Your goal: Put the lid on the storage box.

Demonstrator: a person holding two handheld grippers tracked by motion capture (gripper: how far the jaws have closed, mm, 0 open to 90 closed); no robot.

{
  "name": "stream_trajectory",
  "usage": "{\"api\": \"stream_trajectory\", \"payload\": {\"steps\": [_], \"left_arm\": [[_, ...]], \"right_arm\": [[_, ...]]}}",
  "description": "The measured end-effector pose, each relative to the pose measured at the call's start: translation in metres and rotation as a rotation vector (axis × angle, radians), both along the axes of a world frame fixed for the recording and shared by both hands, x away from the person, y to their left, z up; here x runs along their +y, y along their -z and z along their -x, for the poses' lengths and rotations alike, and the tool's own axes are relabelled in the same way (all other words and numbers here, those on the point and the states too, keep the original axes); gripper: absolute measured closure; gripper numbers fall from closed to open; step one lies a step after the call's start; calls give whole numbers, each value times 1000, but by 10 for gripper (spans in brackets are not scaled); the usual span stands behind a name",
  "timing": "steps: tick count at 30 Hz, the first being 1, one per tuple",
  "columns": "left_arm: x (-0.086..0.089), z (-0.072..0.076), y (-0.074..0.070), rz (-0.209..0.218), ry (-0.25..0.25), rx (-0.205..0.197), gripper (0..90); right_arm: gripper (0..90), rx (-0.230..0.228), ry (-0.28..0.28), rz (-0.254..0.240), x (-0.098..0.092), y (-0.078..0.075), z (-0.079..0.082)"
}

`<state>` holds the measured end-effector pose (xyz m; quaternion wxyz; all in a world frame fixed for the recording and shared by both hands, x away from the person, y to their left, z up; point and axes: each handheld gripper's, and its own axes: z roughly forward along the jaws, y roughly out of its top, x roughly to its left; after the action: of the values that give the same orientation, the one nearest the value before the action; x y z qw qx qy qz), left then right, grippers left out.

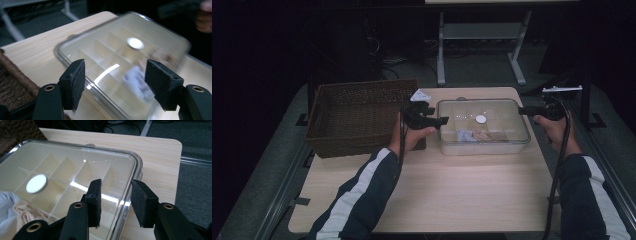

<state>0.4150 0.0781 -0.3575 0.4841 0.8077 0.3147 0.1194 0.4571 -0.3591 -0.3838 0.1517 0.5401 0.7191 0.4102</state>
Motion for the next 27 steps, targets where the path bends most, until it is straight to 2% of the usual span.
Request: {"api": "stream_trajectory", "payload": {"steps": [2, 3, 4, 8, 10, 12, 15, 18, 22, 25, 27], "left_arm": [[5, 10, 2, 1, 28, -12, 312], [10, 20, 5, -8, 56, -21, 311], [14, 25, 6, -18, 62, -30, 304], [27, 41, 11, -36, 71, -50, 298], [35, 49, 14, -24, 83, -44, 296], [43, 56, 18, -57, 79, -54, 296], [56, 66, 24, -78, 82, -53, 289], [70, 76, 29, -69, 83, -36, 288], [89, 90, 38, -117, 86, -39, 278], [104, 96, 45, -152, 93, -23, 278], [110, 98, 47, -179, 104, -30, 275]], "right_arm": [[580, 3, -11, 23, 1, 1, 4], [580, 0, -11, 27, 1, 2, 5], [582, 2, -7, 44, 2, 3, 7], [585, -8, -25, 68, 4, 3, 13], [582, -13, -39, 60, 6, 2, 16], [578, -19, -54, 67, 10, 1, 21], [575, -26, -86, 77, 18, 1, 29], [559, -25, -116, 80, 25, 2, 37], [551, -29, -152, 85, 32, 5, 49], [544, -40, -171, 99, 35, 7, 56], [537, -42, -179, 104, 36, 7, 61]]}}
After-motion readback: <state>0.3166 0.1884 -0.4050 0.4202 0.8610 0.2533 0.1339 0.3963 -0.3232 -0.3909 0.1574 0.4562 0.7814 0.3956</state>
